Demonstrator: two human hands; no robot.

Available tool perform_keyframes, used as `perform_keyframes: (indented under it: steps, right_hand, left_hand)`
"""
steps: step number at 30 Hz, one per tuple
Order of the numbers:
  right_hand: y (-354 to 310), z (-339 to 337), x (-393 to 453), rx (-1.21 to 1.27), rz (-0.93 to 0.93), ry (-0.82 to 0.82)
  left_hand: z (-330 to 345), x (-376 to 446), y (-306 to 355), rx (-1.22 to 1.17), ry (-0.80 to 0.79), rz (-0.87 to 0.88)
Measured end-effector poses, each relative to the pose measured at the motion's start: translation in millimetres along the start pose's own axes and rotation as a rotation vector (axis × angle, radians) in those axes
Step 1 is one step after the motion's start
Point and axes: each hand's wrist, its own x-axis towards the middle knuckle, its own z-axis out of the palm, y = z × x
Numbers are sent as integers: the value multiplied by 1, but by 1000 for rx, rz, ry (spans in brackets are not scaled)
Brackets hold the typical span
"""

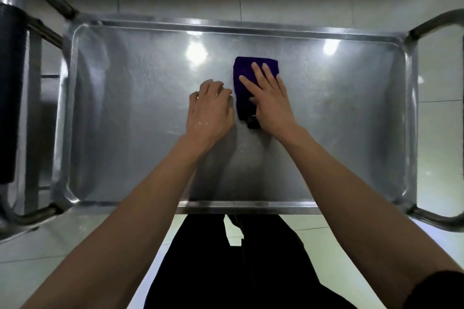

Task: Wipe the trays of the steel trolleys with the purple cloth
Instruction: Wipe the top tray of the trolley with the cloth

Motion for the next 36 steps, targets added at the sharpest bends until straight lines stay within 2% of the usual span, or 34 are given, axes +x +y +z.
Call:
perform_keyframes:
  steps: [9, 13, 22, 36]
  right_hand:
    - [10, -18, 65, 88, 72, 48]
    - [20, -19, 80, 151, 37, 27]
    - [40, -7, 71, -10, -6, 85]
    - [183, -38, 17, 33, 174, 110]
  left_hand:
    - [-6, 52, -4, 49, -68, 54]
    - [-6, 62, 0, 51, -60, 44]
    - [3, 74, 27, 93, -116, -1]
    - [34, 104, 140, 97, -158, 99]
